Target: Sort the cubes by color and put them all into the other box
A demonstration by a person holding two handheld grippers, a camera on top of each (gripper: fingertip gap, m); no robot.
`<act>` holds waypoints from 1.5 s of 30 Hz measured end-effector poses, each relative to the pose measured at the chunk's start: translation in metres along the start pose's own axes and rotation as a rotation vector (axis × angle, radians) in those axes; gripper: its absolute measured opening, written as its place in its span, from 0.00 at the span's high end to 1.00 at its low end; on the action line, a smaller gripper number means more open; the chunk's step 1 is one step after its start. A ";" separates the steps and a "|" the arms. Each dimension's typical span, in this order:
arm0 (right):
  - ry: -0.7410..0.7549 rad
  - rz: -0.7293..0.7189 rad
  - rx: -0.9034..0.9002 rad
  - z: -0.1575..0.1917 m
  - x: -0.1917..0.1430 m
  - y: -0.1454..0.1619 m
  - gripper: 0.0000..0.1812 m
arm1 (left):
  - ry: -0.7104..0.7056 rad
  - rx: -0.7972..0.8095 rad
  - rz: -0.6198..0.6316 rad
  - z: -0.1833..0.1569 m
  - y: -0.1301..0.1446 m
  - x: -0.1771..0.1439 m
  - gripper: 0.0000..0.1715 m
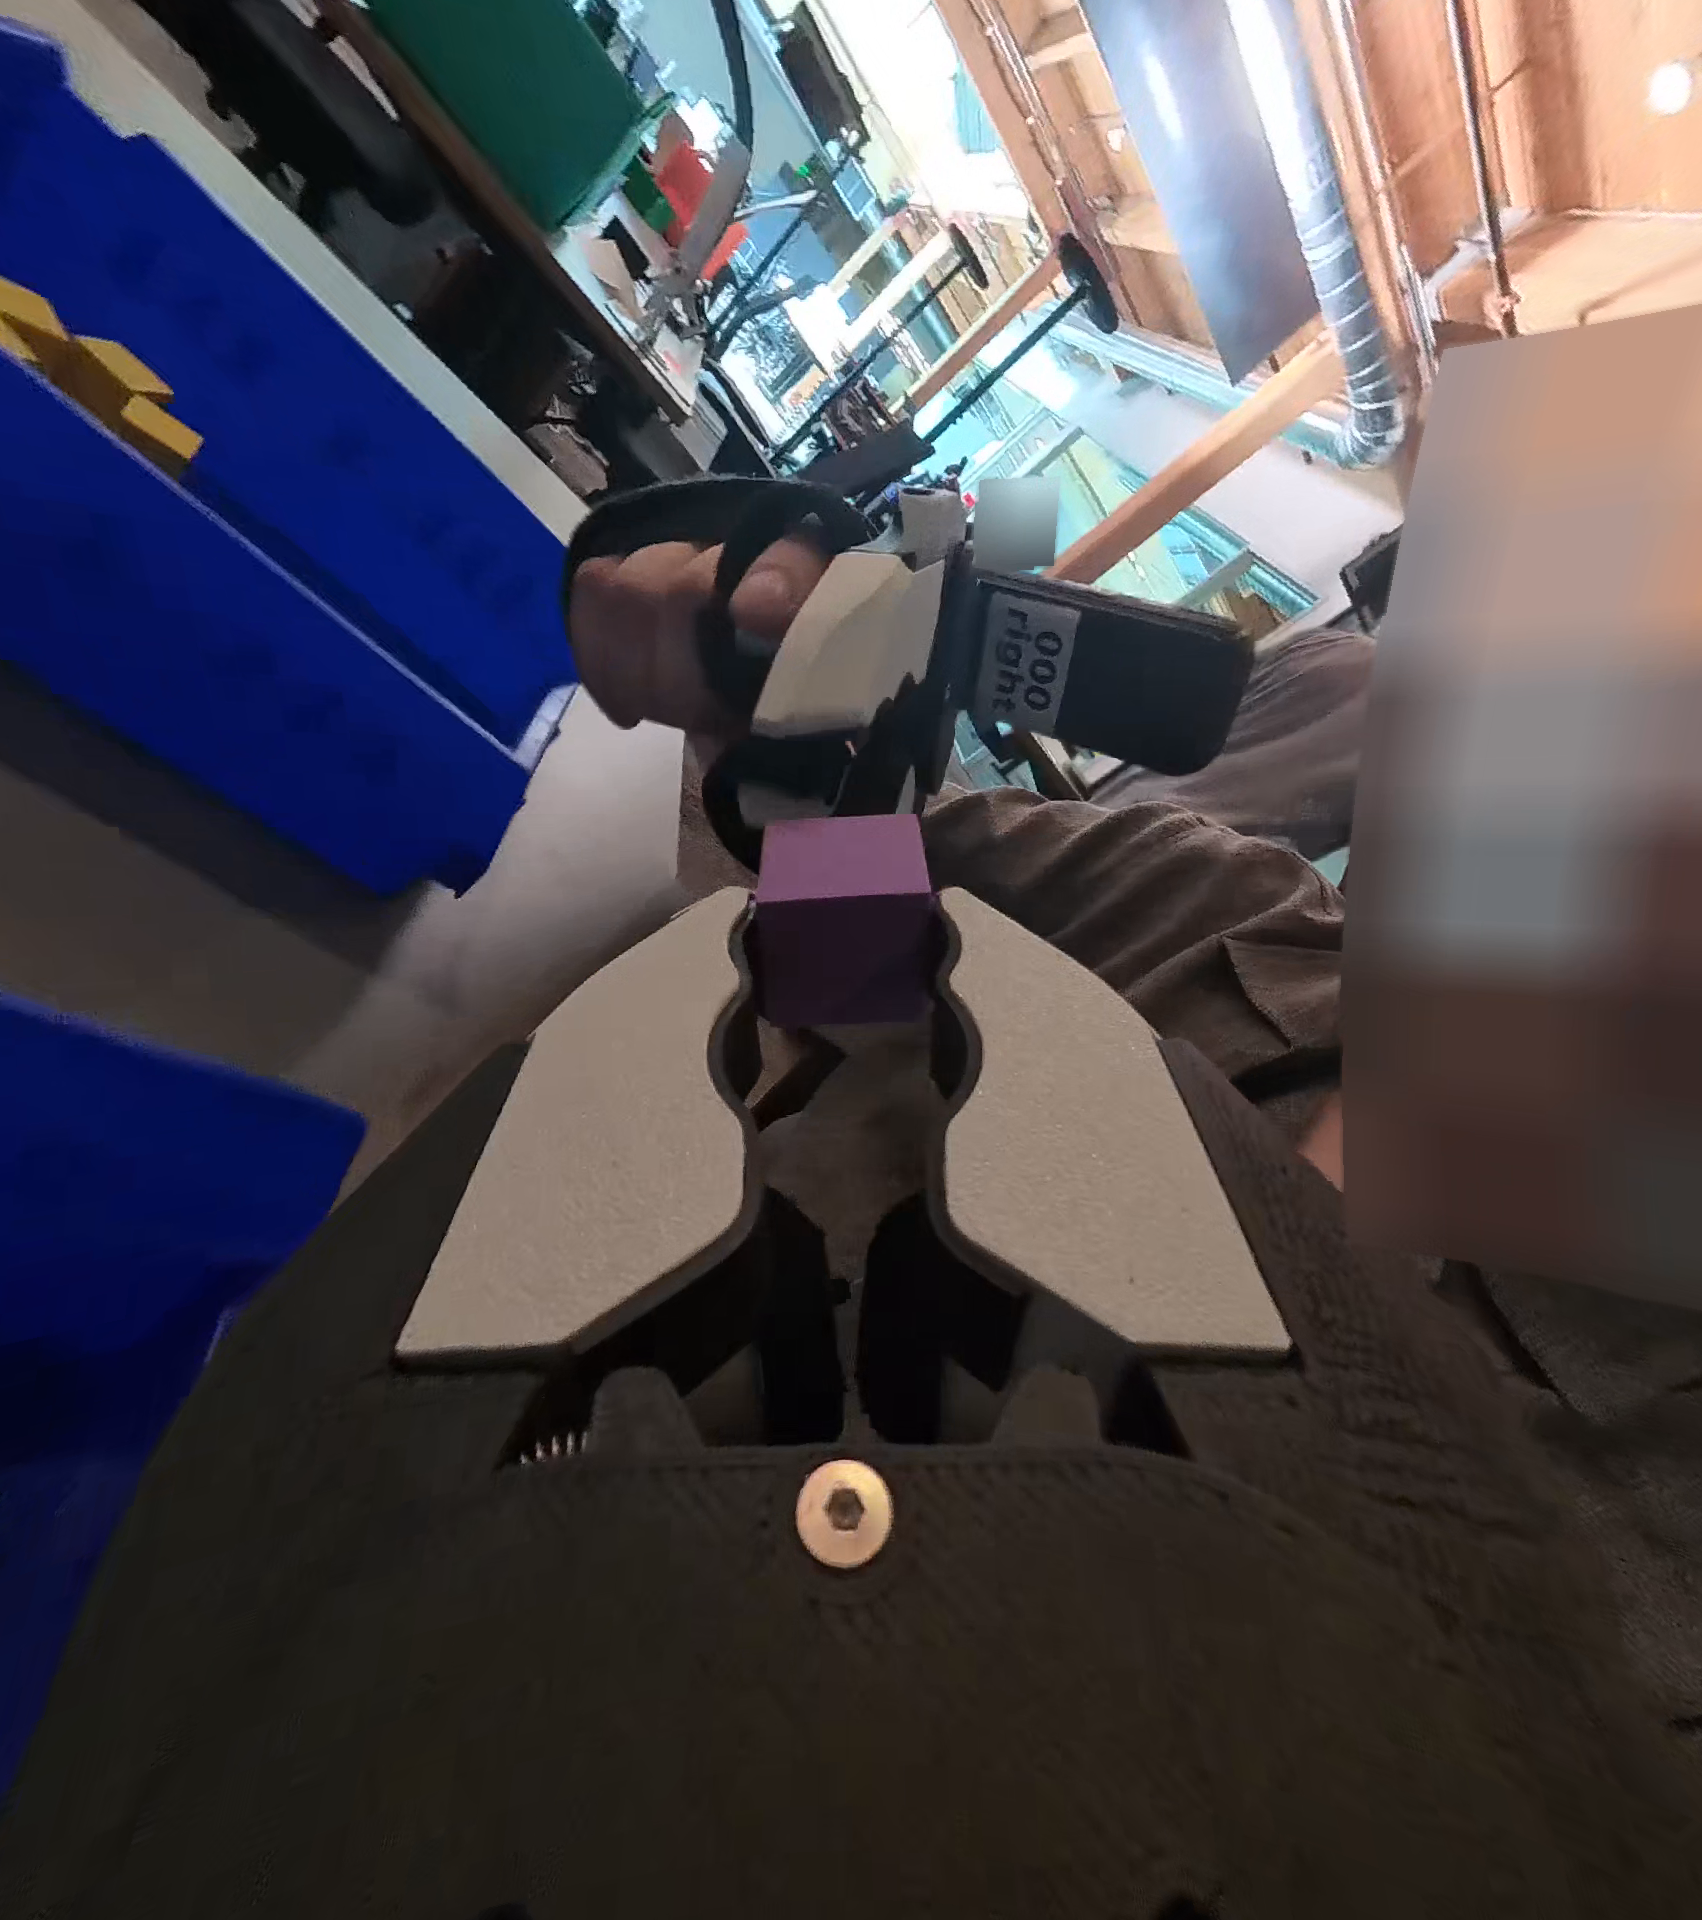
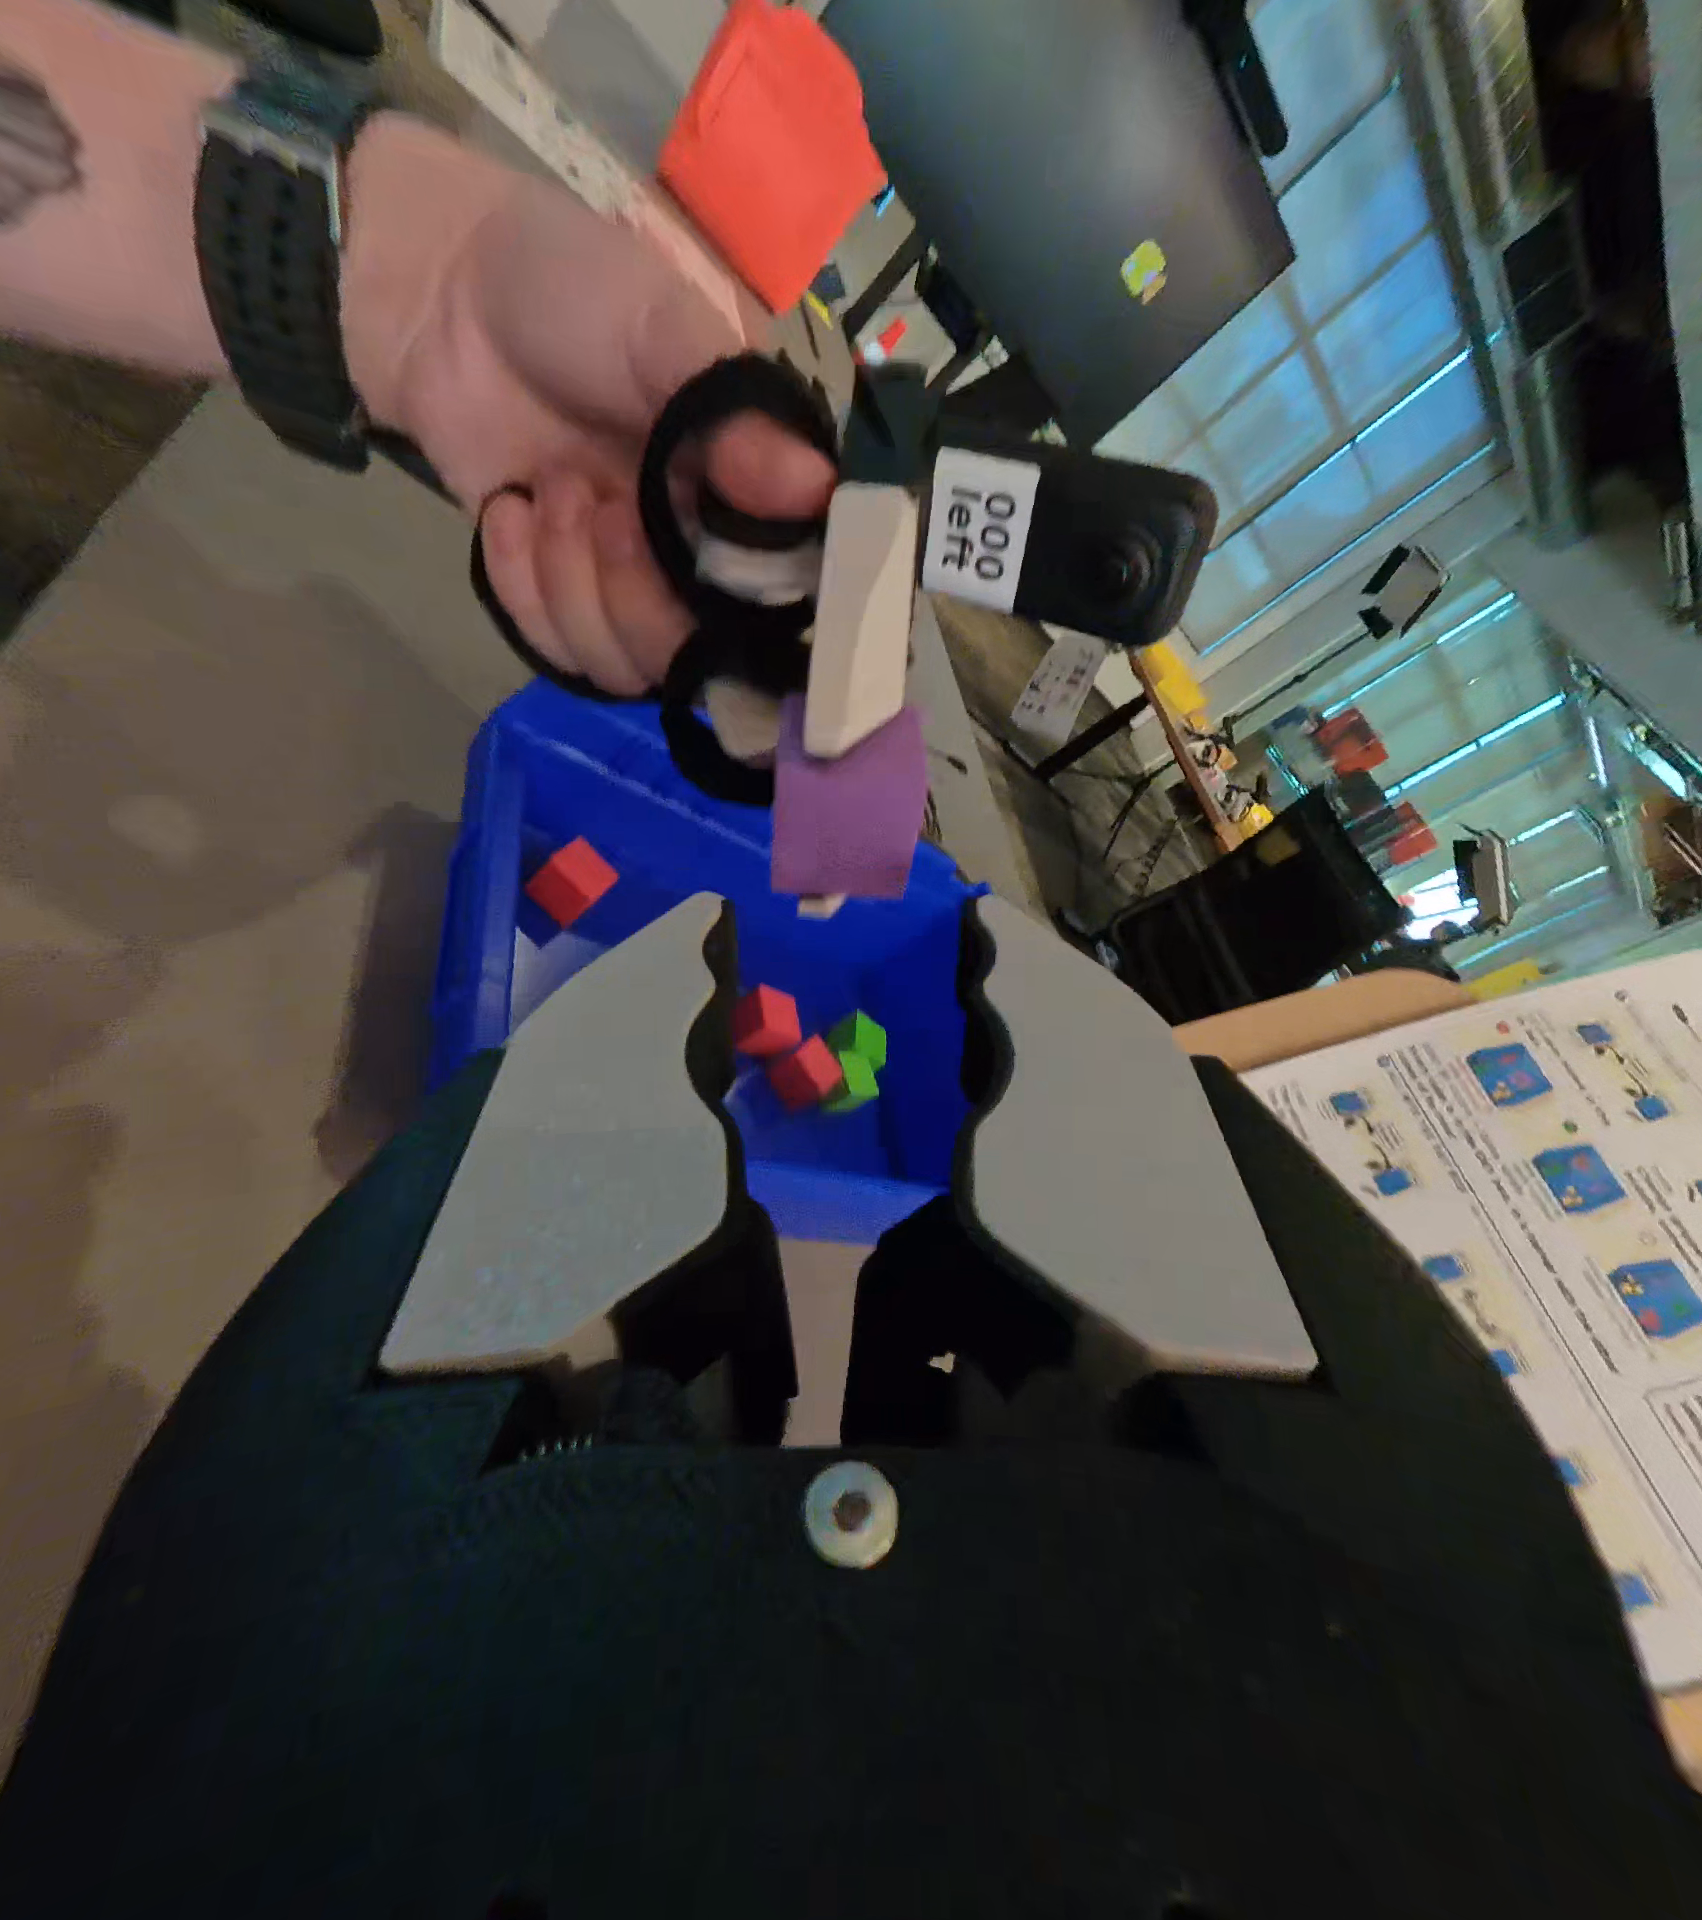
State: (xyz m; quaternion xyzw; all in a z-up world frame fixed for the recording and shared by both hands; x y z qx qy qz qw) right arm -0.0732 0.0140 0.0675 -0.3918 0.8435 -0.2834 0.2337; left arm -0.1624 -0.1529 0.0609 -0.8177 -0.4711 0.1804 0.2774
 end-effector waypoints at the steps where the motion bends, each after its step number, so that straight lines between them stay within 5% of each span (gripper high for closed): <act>1: -0.007 -0.026 0.016 -0.001 0.001 -0.003 0.78 | 0.002 0.010 0.009 -0.002 0.000 0.003 0.83; 14: -0.081 -0.046 0.041 -0.001 -0.001 -0.015 0.85 | 0.123 0.021 0.011 -0.005 0.003 0.018 0.82; 18: -0.064 0.063 -0.019 -0.017 -0.027 -0.007 0.85 | 0.109 0.050 -0.091 -0.010 -0.001 0.008 0.72; 21: -0.065 0.300 0.023 -0.055 -0.063 0.025 0.85 | -0.056 0.127 -0.137 -0.014 0.000 -0.009 0.70; 24: -0.224 0.625 0.150 -0.084 -0.091 0.083 0.85 | -0.143 0.172 -0.179 -0.019 0.004 -0.022 0.74; 30: -0.523 1.012 0.303 -0.081 -0.107 0.193 0.85 | -0.223 0.215 -0.150 -0.029 0.006 -0.030 0.77; 36: -0.614 1.135 0.370 -0.074 -0.094 0.250 0.85 | -0.244 0.228 -0.141 -0.033 0.008 -0.034 0.78; 45: -0.663 1.232 0.403 -0.071 -0.078 0.278 0.85 | -0.241 0.247 -0.143 -0.037 0.008 -0.039 0.79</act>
Point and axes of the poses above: each gripper's, where its closed fingertips meet, x out along the fingers, y out of its underside, z = x × y across the jaws, the point moved 10 cm from there along -x, back along the fingers, and after that the axes turned 2 degrees about -x, right-handed, at the moved point
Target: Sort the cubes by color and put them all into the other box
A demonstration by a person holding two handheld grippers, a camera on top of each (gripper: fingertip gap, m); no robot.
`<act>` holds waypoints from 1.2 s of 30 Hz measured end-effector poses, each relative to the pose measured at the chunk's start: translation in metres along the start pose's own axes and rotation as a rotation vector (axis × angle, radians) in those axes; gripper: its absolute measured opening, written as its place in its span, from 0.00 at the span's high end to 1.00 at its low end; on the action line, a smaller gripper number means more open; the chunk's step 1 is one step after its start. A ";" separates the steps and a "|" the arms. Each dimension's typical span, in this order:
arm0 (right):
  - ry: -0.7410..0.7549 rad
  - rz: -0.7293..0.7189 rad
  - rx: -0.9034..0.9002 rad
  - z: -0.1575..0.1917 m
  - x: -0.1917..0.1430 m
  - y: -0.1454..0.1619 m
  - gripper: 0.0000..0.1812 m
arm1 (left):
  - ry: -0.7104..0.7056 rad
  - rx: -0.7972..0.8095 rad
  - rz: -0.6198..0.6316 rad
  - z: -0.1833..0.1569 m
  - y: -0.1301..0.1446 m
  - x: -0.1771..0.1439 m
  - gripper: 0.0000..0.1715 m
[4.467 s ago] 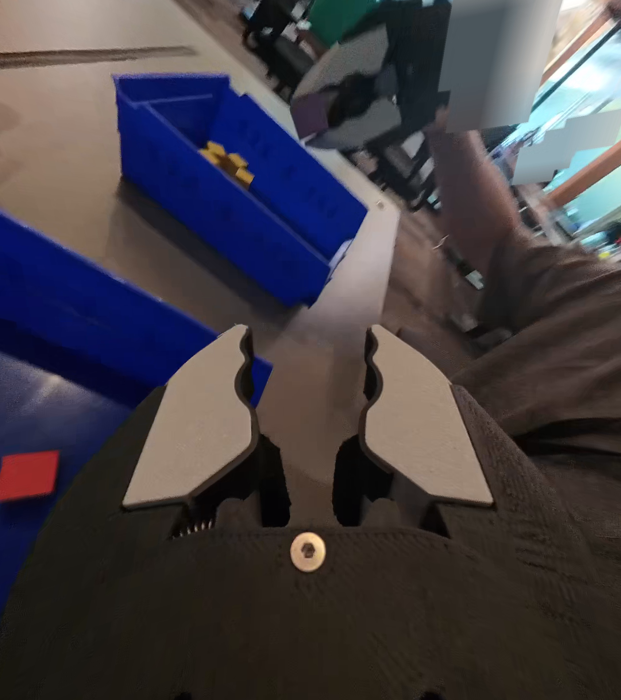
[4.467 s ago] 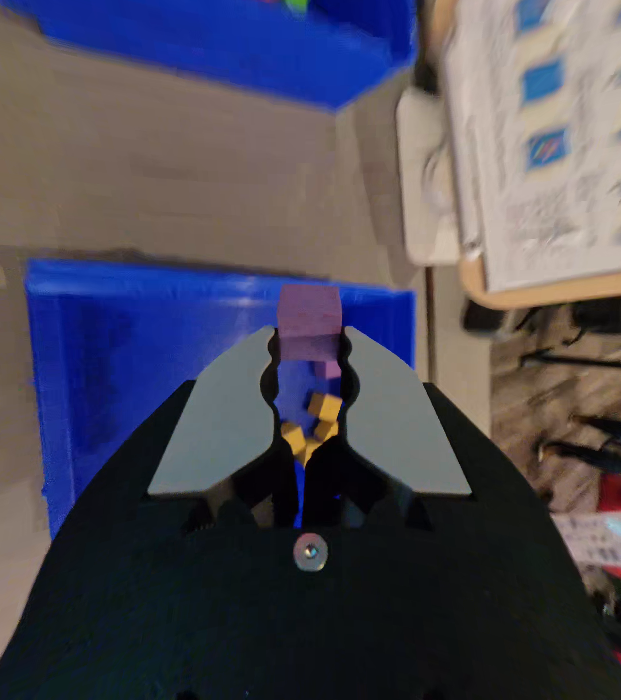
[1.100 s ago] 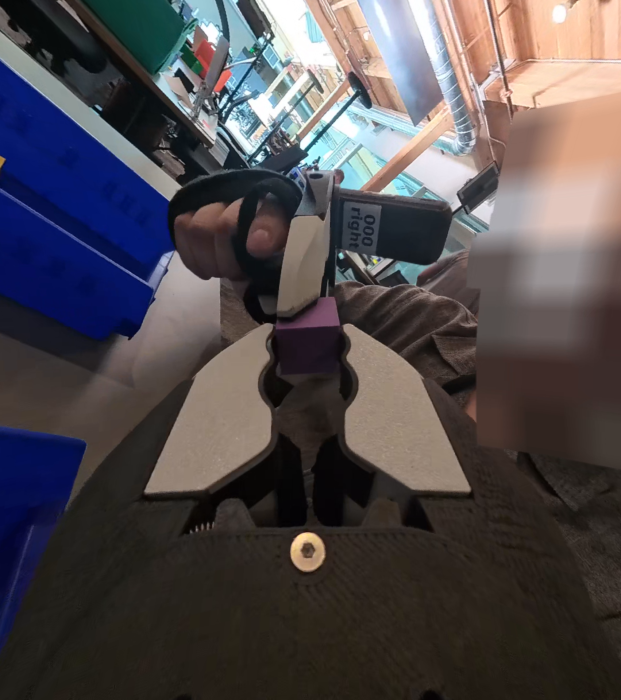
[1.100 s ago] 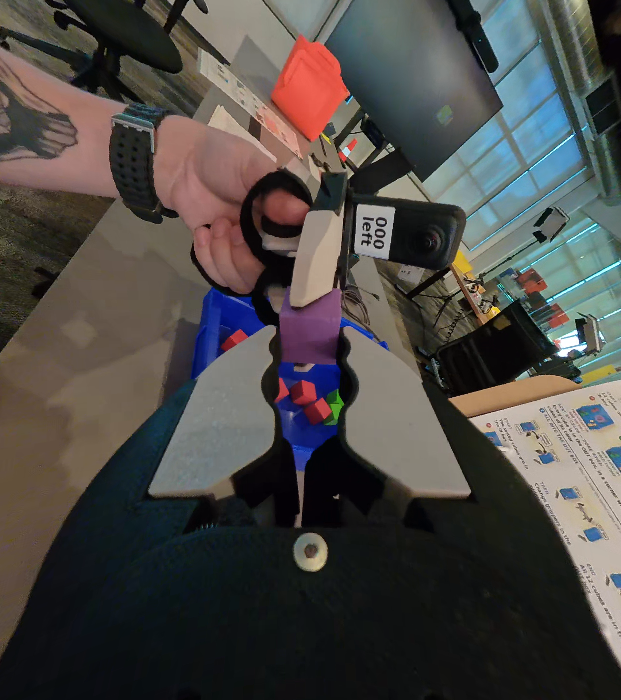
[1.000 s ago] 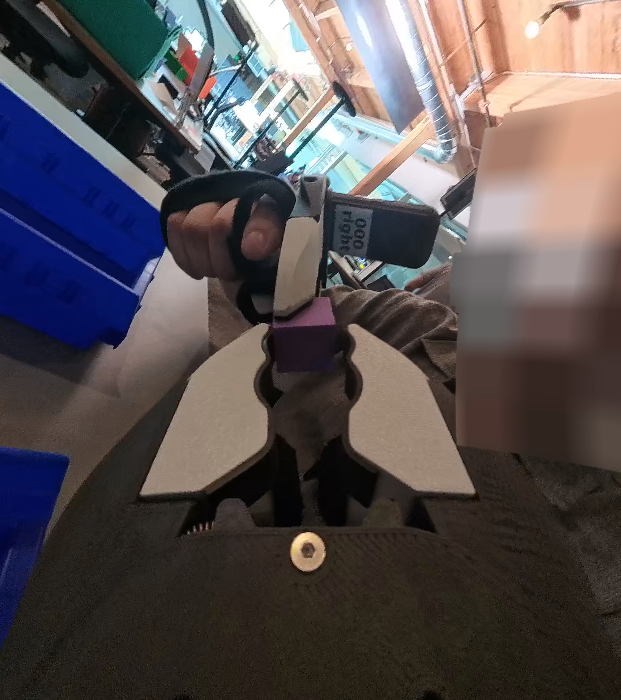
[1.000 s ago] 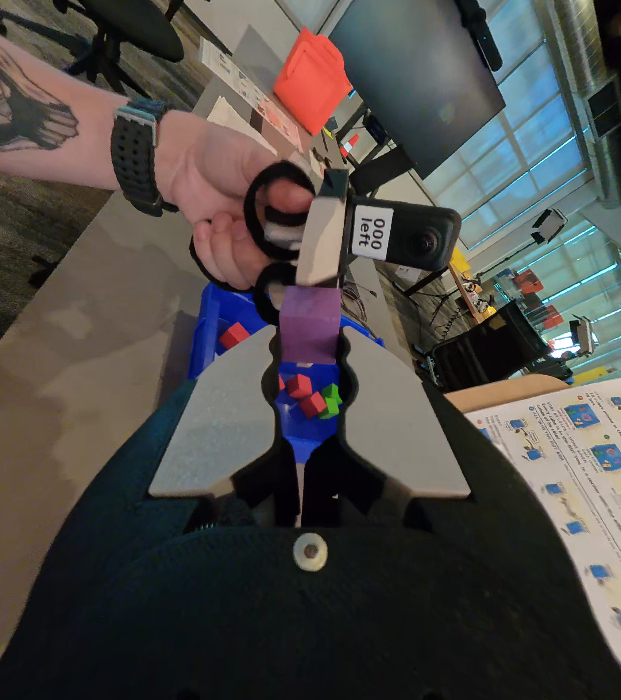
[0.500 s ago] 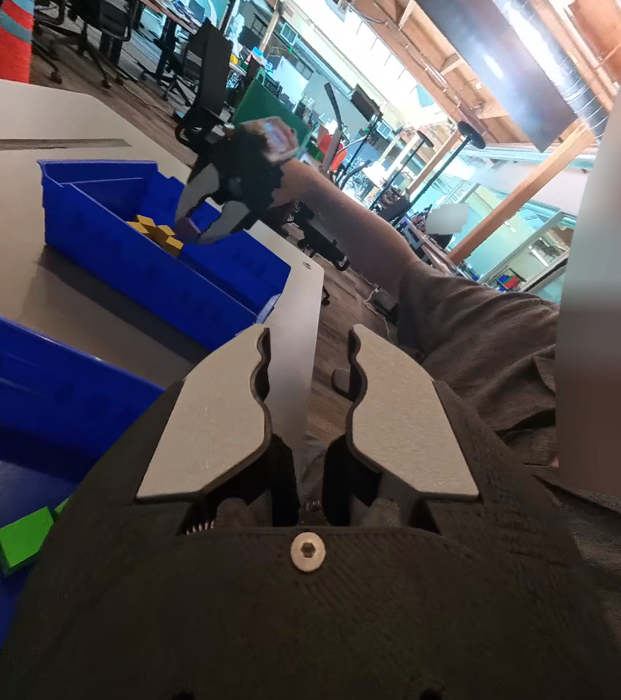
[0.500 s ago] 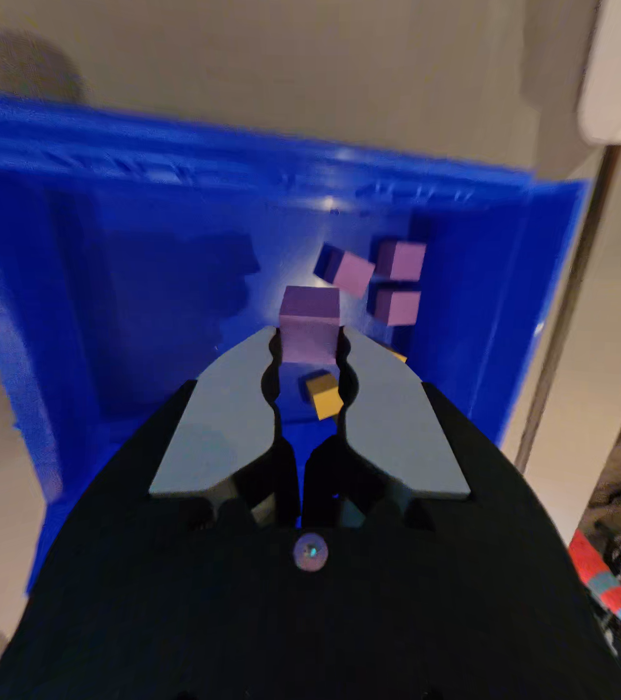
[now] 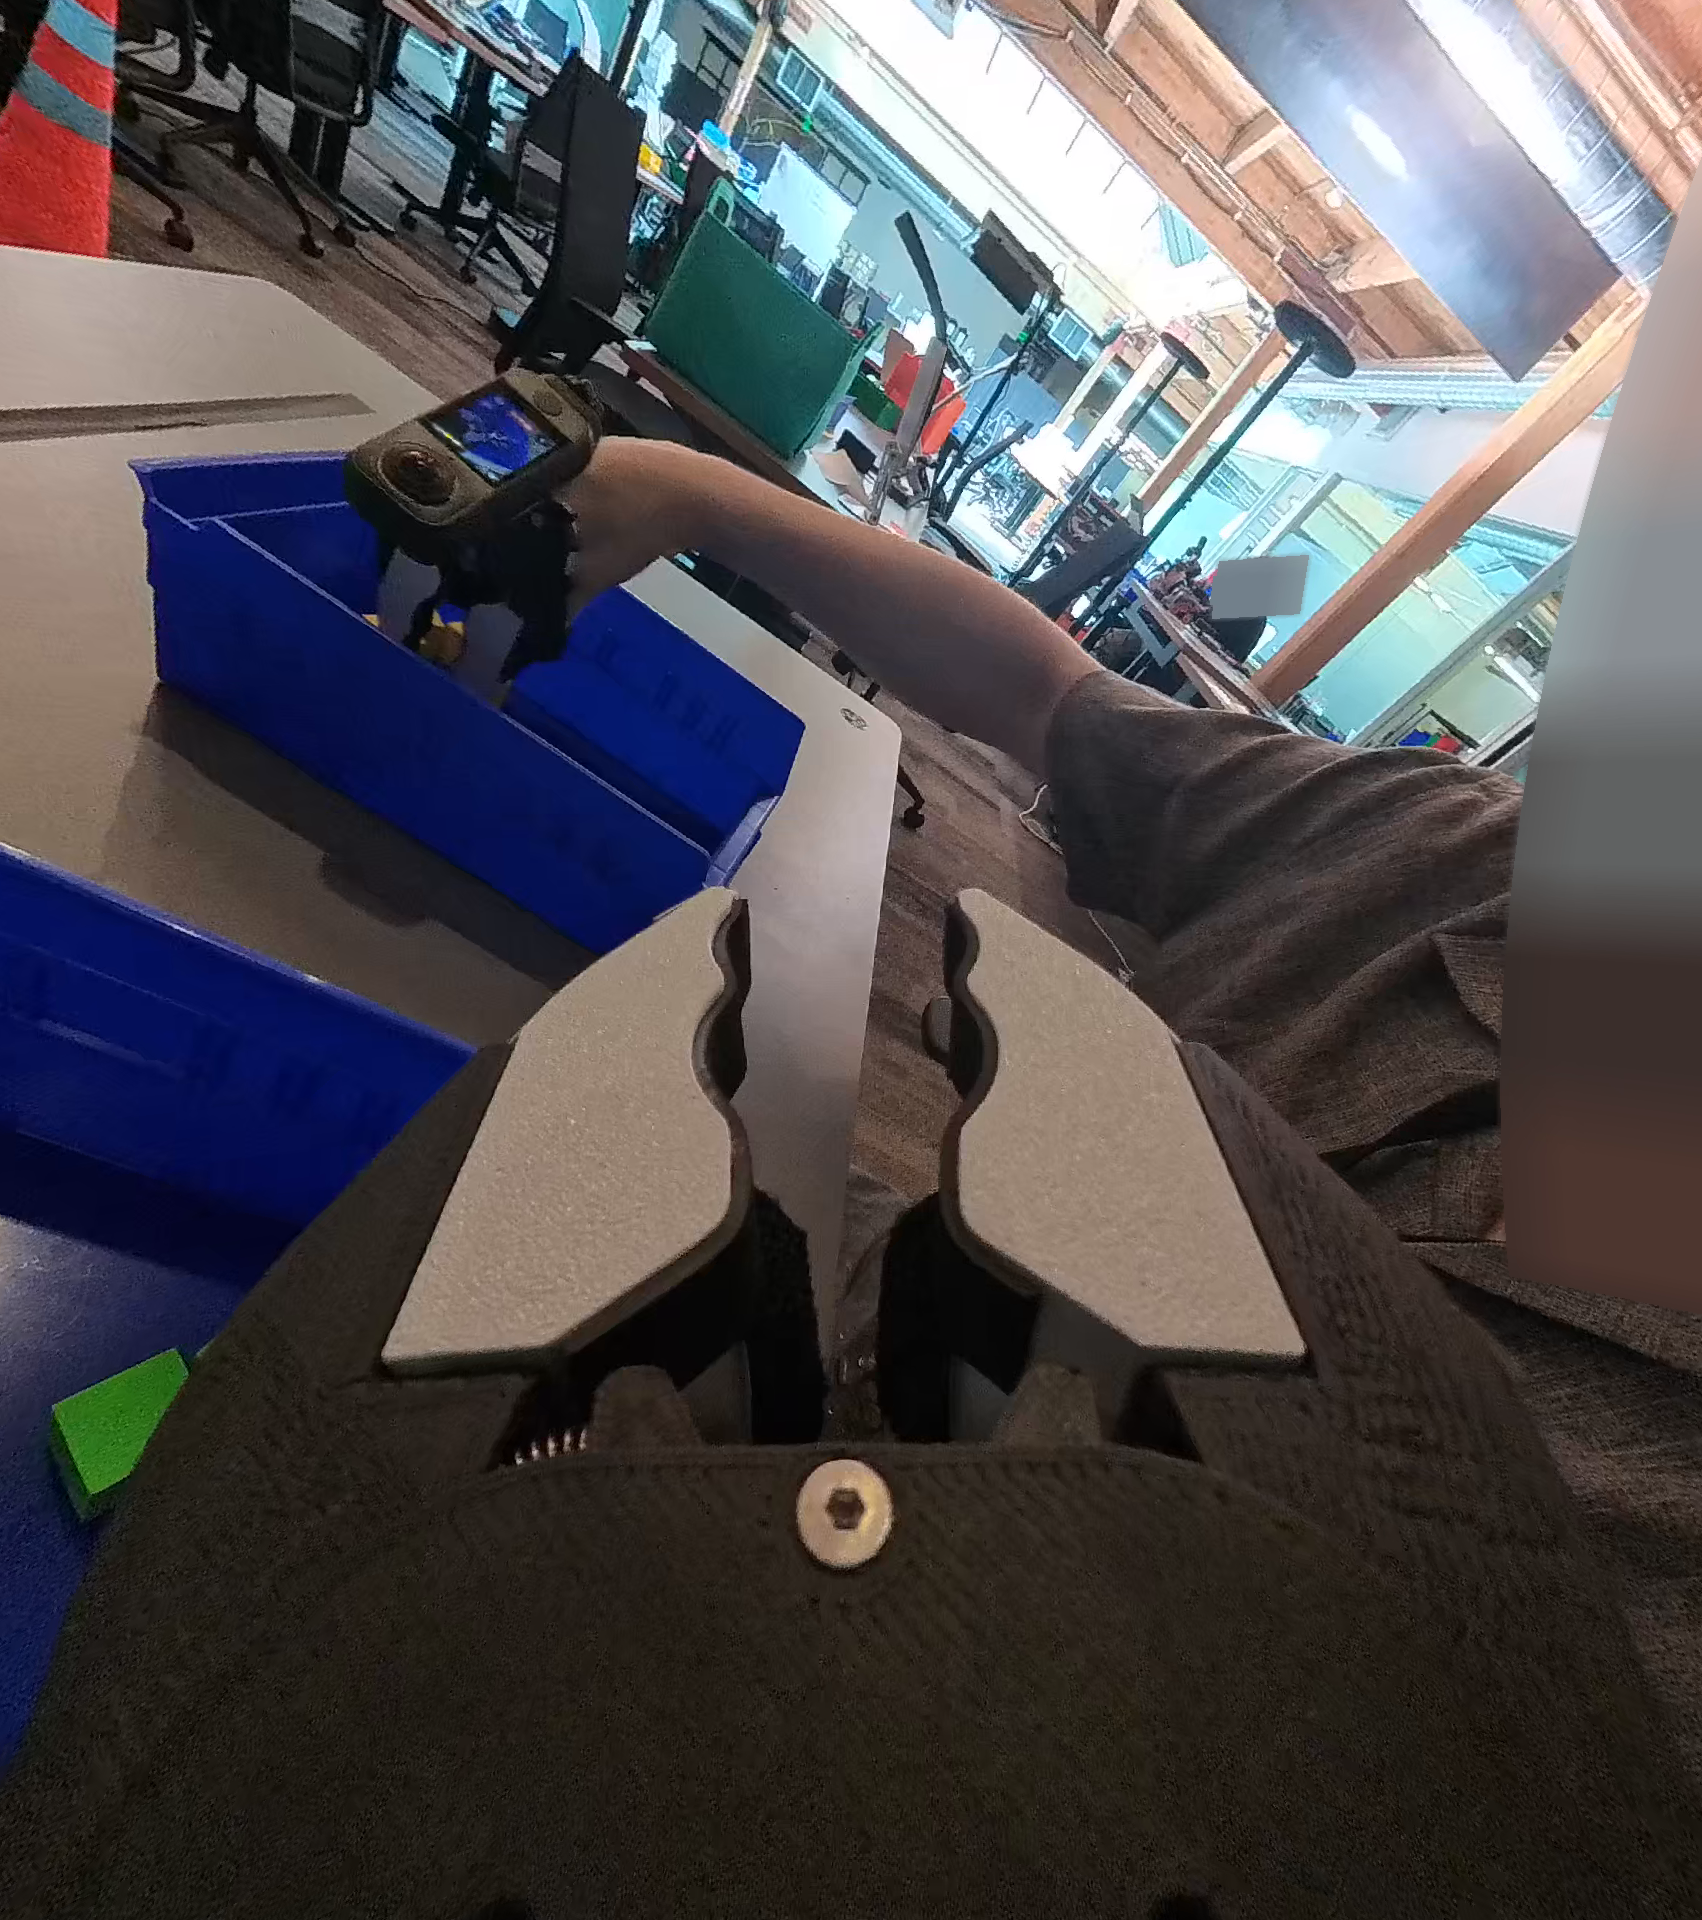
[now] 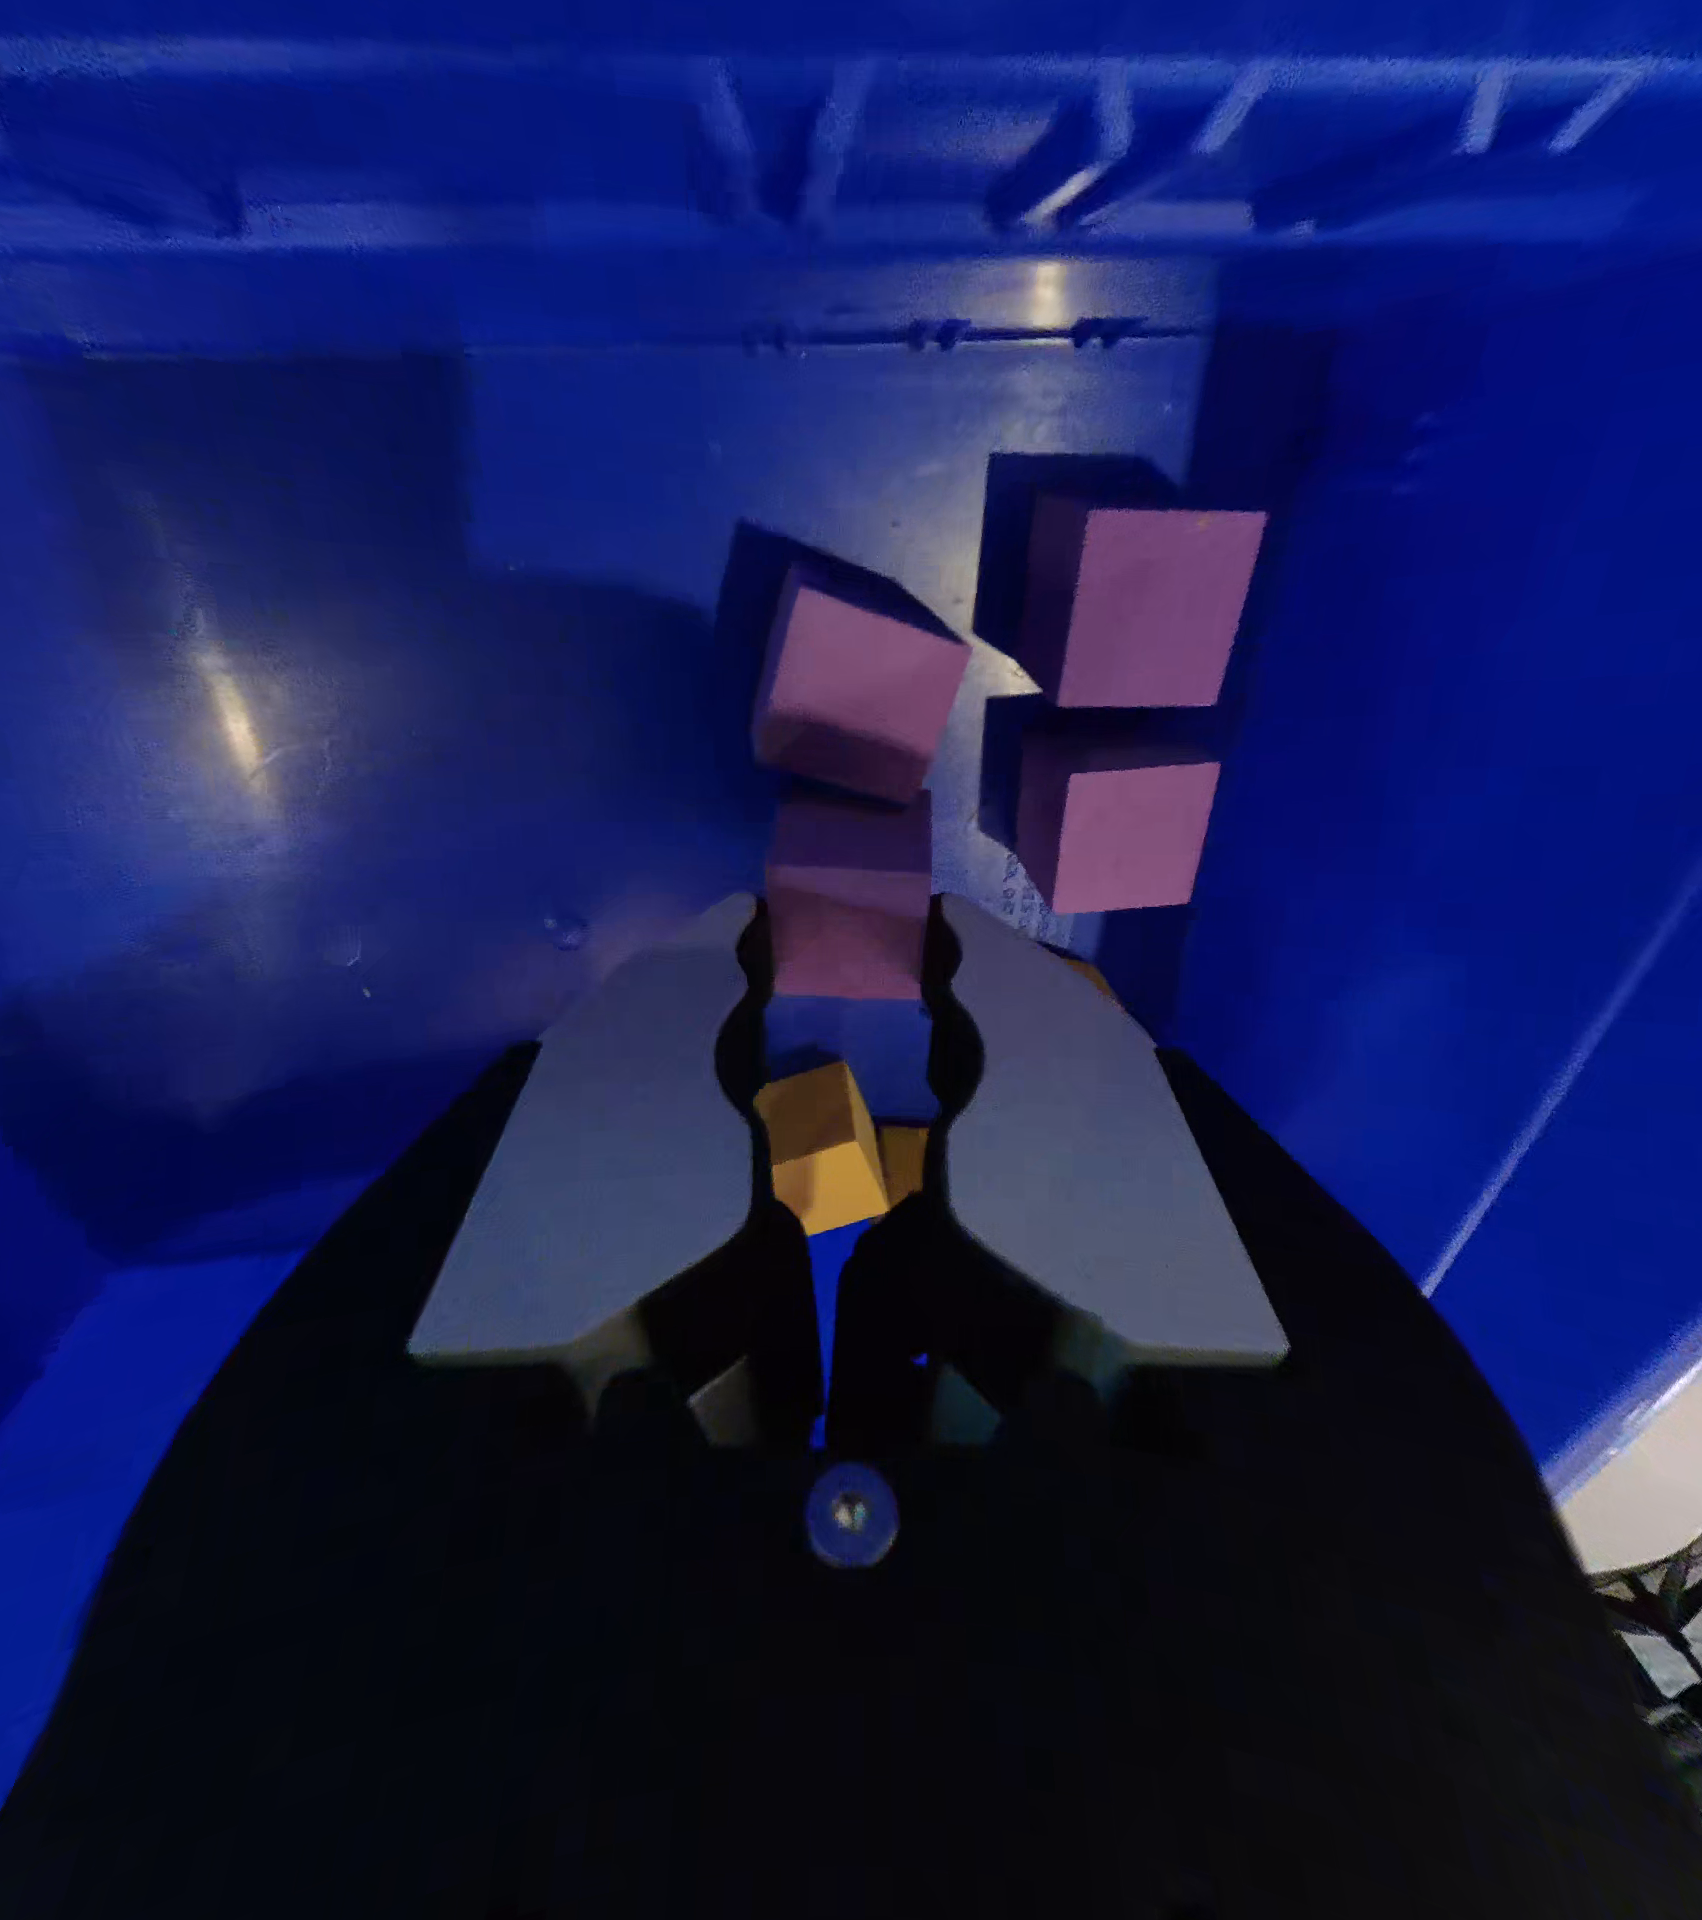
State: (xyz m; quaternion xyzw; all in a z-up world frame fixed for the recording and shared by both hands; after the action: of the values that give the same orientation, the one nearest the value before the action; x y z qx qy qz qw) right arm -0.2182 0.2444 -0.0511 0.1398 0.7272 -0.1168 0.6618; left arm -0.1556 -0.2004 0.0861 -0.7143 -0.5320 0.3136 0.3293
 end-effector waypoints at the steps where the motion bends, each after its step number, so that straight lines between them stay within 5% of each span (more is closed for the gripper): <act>1: 0.002 -0.001 0.002 -0.002 0.000 -0.001 0.85 | -0.001 0.002 0.000 0.000 0.000 0.000 0.79; 18: -0.040 -0.005 0.055 -0.011 0.008 -0.007 0.82 | -0.025 0.041 0.006 -0.009 -0.002 -0.006 0.80; 26: 0.002 -0.037 0.083 -0.006 -0.014 0.000 0.77 | -0.049 0.048 0.021 -0.010 -0.001 -0.006 0.81; 31: 0.098 -0.205 0.072 0.027 -0.060 0.003 0.78 | -0.267 0.069 0.093 0.000 -0.001 -0.015 0.82; 36: 0.320 -0.461 -0.014 0.089 -0.111 -0.013 0.80 | -0.658 0.061 0.392 0.041 -0.002 -0.016 0.76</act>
State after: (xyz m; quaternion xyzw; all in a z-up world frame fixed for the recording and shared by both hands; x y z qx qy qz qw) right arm -0.1301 0.1955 0.0505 -0.0173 0.8359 -0.2355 0.4955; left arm -0.1926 -0.2096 0.0650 -0.6536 -0.4531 0.5986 0.0958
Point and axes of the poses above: each gripper's, where its closed fingertips meet, x out along the fingers, y out of its underside, z = x × y across the jaws, the point moved 10 cm from there along -x, back along the fingers, and after that the axes turned 2 degrees about -x, right-handed, at the moved point
